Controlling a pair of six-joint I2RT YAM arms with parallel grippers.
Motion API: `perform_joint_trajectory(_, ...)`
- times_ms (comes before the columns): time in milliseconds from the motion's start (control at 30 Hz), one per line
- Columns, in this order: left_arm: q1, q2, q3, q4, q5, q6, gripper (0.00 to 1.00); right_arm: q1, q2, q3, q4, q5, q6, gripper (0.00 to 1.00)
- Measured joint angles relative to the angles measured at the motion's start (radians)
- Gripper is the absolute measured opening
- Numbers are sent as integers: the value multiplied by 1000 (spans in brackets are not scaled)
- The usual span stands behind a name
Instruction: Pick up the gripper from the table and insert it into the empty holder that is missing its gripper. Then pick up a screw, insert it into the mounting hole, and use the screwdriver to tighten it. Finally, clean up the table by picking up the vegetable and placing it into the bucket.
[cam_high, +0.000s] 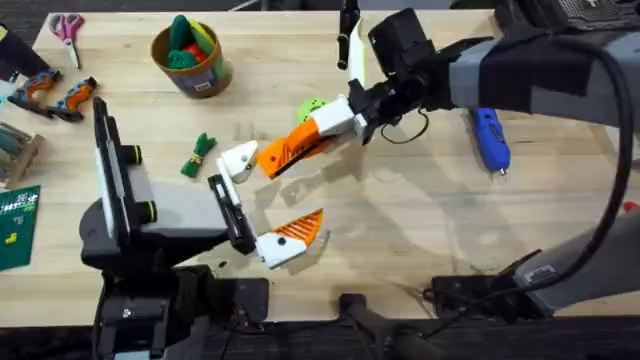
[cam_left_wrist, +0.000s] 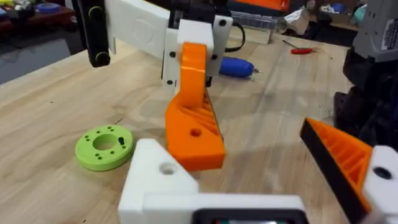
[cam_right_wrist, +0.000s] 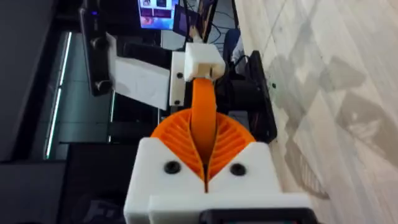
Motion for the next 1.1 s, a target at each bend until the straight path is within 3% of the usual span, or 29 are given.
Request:
perform_joint_trajectory(533, 0, 0, 0, 0, -4, 3, 985, 44, 2, 0, 100, 34, 114, 10)
perform_joint_trajectory(833, 0, 0, 0, 0, -9, -10, 987, 43, 79, 0, 201, -36, 183, 9)
perform_joint_trajectory(1100, 1, 0, 0, 1, -18, -10, 986, 47, 80, 0, 258, -27, 268, 9)
